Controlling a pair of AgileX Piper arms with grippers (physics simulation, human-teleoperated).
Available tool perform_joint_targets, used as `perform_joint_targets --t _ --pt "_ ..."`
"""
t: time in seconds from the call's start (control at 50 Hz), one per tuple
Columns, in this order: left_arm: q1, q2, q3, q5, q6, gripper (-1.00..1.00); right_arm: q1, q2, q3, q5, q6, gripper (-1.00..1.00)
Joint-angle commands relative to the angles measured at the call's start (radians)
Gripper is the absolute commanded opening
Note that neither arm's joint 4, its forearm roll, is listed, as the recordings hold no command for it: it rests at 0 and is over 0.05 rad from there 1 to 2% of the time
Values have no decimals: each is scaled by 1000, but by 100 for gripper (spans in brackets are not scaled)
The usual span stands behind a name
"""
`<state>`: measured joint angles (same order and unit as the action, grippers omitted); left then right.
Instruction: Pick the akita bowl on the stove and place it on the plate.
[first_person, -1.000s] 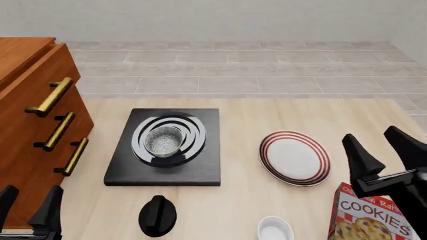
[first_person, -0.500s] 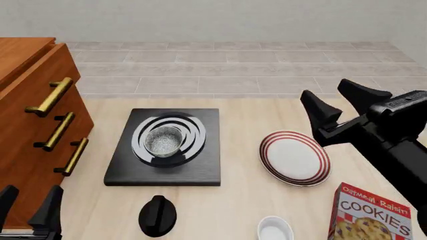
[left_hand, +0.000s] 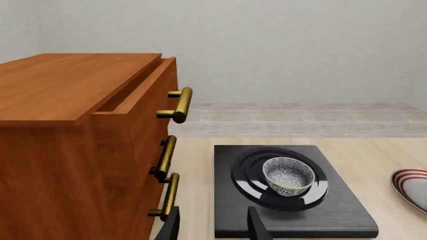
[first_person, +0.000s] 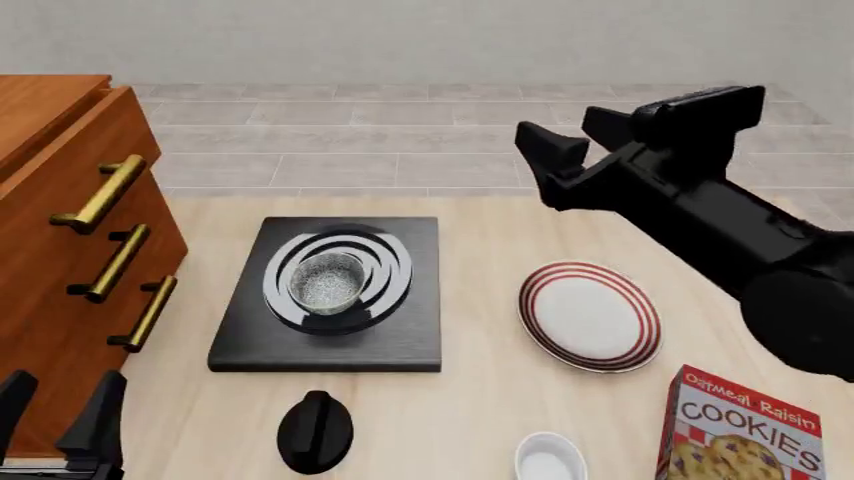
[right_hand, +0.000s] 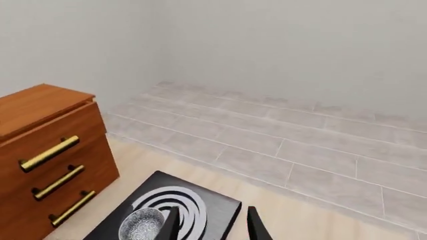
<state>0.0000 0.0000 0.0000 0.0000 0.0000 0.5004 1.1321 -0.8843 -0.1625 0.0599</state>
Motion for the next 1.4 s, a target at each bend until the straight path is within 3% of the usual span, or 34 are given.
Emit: perform_joint_targets --t 0.02,0.08,0.26,0.4,0.46,0.54,0.82,1.4 --pt "0 0 0 0 0 100 19 130 -150 102 52 100" --pt "0 0 0 0 0 100 16 167 -187 134 79 100" --pt "0 0 0 0 0 100 43 264 -277 219 86 100" --pt "0 0 0 0 0 100 80 311 -348 272 71 100" --pt "0 0 0 0 0 100 112 335 -379 300 39 100" --pt "0 0 0 0 0 100 128 370 -399 314 45 100" --pt "0 0 0 0 0 100 151 472 -458 336 27 100" --pt "0 0 0 0 0 100 154 593 -482 298 61 100"
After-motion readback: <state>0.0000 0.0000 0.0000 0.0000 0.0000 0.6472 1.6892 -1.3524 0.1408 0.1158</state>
